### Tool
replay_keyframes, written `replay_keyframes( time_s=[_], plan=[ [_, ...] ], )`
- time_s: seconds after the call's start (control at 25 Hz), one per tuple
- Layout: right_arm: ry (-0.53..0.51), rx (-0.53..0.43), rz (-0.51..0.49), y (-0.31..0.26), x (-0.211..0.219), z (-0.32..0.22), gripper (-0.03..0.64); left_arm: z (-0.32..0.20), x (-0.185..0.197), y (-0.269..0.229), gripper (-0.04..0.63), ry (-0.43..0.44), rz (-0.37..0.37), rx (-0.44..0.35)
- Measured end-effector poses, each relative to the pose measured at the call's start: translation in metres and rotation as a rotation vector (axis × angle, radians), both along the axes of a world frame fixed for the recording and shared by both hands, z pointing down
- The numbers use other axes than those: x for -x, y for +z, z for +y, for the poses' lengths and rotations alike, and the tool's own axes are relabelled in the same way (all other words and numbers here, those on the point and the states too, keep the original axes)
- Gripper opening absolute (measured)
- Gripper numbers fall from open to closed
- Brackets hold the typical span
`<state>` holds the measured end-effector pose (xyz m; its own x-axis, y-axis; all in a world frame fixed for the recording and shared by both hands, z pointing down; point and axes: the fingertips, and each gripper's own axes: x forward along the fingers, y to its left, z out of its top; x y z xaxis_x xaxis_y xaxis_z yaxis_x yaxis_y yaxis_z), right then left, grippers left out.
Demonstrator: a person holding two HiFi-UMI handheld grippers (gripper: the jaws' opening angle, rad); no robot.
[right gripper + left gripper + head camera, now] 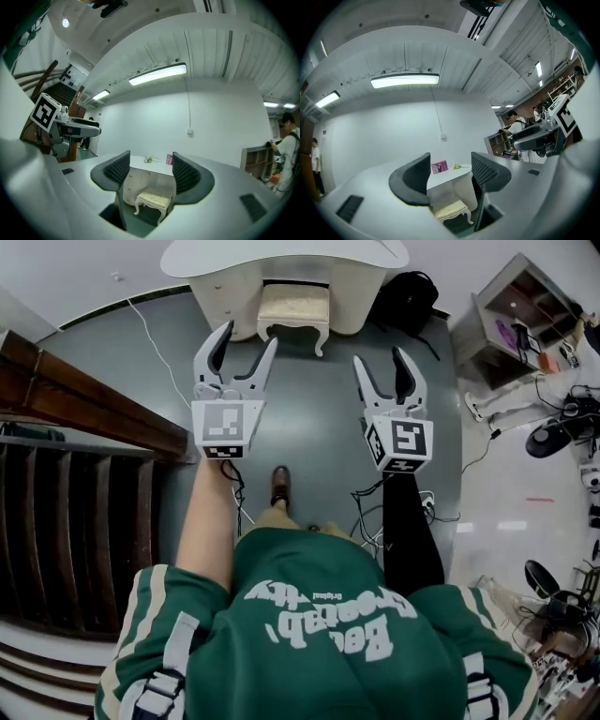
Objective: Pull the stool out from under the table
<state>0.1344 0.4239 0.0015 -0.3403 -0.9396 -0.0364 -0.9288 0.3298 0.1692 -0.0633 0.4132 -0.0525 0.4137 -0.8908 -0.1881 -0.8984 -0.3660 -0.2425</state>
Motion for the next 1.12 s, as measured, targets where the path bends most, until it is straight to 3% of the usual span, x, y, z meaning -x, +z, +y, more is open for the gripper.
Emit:
replay_keyframes(
  time_s=[0.56, 0.96, 1.12],
  plan=[
    [0.054, 0.021, 0.036, -0.002, 0.039, -0.127, 0.293, -0.140, 0.026, 0.003, 0.285, 0.108, 0.017, 0.028],
    [0.061, 0.028, 0.028, 0.009, 0.064, -0.184, 0.288, -0.198, 0.047, 0.001, 0.285, 0.126, 0.060, 0.017],
    [0.071, 0.050, 0.033, 0.018, 0.058, -0.203, 0.288, -0.219, 0.051, 0.000, 0.285, 0.103, 0.082, 0.056]
  ],
)
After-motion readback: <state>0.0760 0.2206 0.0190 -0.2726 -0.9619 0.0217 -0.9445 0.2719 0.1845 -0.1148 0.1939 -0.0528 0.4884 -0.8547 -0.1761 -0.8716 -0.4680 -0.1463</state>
